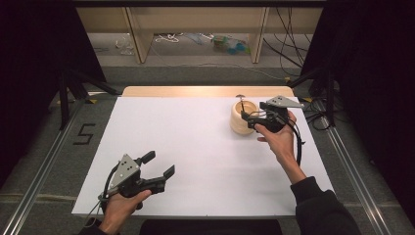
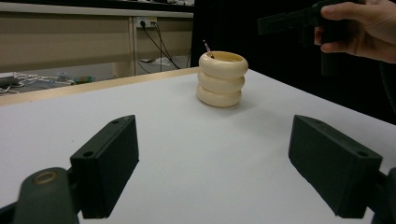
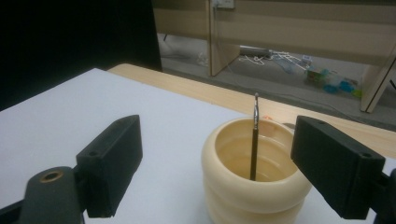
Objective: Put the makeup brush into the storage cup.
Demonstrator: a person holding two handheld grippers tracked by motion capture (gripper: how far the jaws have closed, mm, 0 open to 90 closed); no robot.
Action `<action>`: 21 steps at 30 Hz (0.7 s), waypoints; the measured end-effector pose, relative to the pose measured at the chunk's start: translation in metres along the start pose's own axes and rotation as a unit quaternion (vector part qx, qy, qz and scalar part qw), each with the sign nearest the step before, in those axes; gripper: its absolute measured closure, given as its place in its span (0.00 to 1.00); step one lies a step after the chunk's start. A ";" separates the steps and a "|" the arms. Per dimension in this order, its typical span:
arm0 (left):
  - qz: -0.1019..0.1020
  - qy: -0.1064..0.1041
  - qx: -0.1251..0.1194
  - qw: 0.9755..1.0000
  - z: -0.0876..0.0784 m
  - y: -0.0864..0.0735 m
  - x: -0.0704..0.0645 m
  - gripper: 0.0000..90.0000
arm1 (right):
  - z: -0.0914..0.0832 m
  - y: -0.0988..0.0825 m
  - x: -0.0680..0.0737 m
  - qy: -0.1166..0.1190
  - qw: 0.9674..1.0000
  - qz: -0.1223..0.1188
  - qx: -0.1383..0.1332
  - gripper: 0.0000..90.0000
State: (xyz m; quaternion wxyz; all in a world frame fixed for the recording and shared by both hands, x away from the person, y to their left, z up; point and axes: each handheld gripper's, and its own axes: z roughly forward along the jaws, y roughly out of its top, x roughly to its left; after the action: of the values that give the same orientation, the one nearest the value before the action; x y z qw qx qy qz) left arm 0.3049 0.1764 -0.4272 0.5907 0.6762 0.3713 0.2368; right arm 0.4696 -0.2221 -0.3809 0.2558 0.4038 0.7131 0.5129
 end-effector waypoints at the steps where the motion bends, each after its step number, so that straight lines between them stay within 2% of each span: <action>1: 0.000 0.000 0.000 1.000 0.000 0.000 0.000 0.18 | -0.002 0.000 0.002 0.003 1.000 0.000 -0.001 0.20; 16: -0.001 0.001 -0.001 1.000 0.000 0.000 0.000 0.18 | -0.019 -0.007 0.027 0.030 0.999 -0.014 -0.016 0.20; 17: 0.000 0.001 -0.001 1.000 0.000 0.000 0.000 0.18 | -0.020 -0.008 0.027 0.027 0.999 -0.022 -0.019 0.20; 21: -0.001 0.002 -0.001 1.000 0.000 0.000 0.000 0.18 | -0.025 -0.010 0.032 0.030 0.999 -0.023 -0.020 0.19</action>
State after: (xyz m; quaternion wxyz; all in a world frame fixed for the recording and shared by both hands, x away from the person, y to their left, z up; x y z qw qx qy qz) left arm 0.3051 0.1764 -0.4271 0.5908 0.6750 0.3724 0.2378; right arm 0.4290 -0.2097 -0.3803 0.2546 0.3665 0.7191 0.5327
